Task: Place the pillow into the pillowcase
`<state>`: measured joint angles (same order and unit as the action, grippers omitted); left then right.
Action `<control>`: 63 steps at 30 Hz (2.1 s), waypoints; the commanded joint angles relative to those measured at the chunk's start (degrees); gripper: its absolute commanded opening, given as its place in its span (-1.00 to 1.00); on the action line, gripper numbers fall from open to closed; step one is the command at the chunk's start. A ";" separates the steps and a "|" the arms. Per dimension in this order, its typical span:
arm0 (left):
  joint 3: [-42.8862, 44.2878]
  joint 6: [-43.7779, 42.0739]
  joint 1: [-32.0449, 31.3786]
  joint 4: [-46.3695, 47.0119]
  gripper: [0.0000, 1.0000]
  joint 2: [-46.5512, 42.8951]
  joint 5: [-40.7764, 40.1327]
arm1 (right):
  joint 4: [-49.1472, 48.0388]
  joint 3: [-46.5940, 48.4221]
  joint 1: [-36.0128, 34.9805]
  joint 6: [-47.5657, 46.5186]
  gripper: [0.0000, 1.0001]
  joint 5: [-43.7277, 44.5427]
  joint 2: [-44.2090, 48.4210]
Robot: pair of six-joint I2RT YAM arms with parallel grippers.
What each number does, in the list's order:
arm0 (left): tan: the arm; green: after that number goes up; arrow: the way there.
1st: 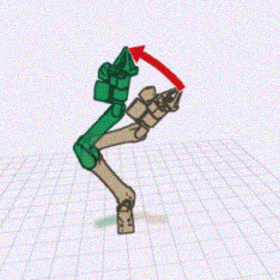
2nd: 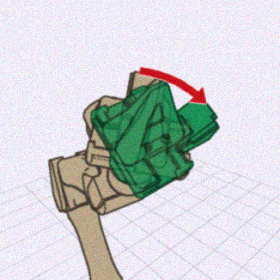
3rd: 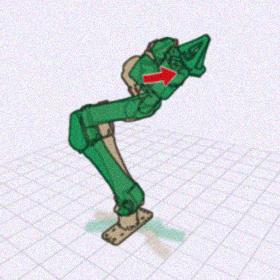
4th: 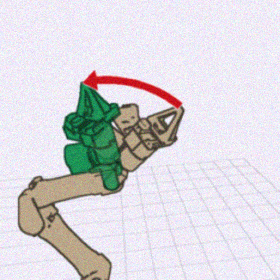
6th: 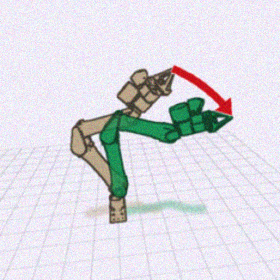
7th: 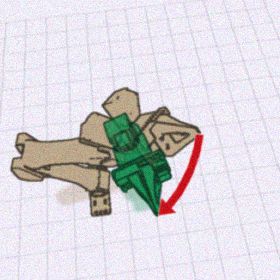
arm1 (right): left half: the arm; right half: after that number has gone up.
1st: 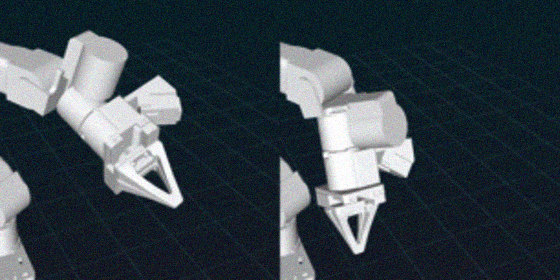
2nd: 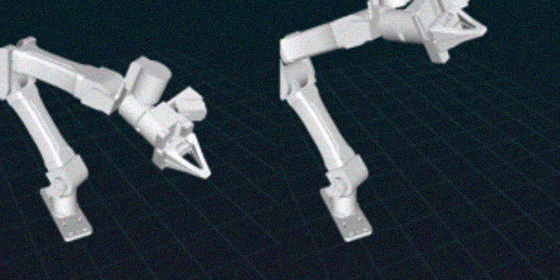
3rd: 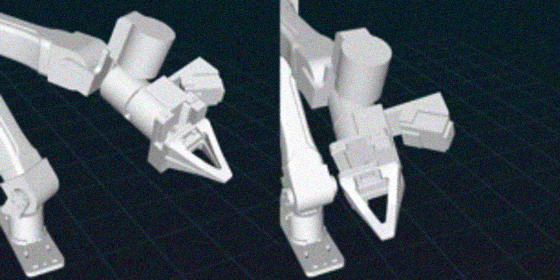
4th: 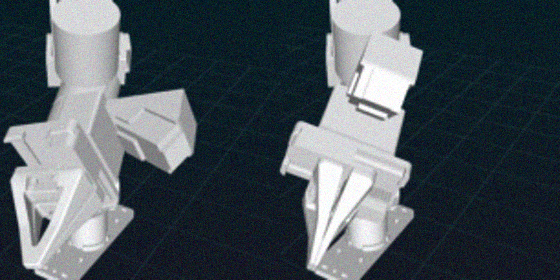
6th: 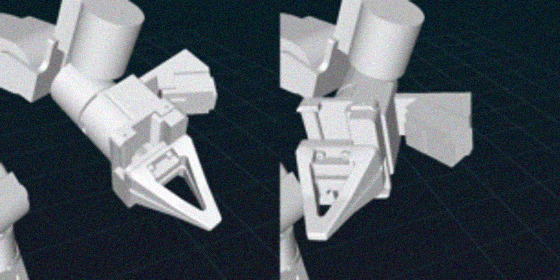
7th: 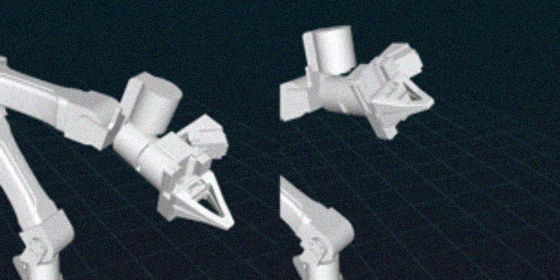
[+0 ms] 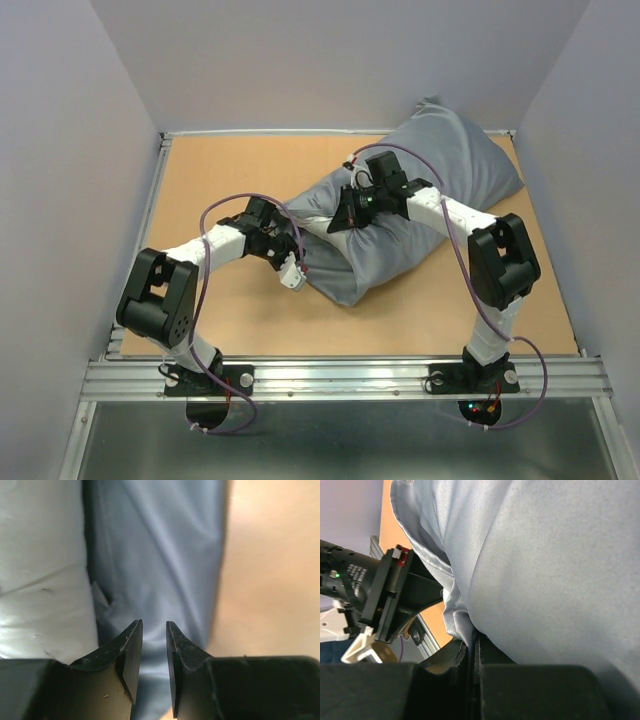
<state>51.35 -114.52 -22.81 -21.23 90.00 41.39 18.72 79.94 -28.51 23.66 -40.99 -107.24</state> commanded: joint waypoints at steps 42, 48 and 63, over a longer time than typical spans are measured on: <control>10.35 -32.61 -2.33 -19.36 -0.65 13.63 -7.02 | -5.36 0.92 0.39 3.94 -0.99 -4.01 2.74; 9.29 -34.10 -2.24 -26.73 -0.63 10.03 -9.74 | -5.62 -0.31 0.30 3.24 -0.99 -3.31 2.48; 19.05 -8.36 -0.84 -23.34 0.13 3.70 1.59 | -7.38 -1.54 0.39 4.64 -0.99 -4.62 1.51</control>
<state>69.32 -114.67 -24.38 -43.97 96.31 40.49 15.68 79.66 -28.16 26.89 -43.09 -106.06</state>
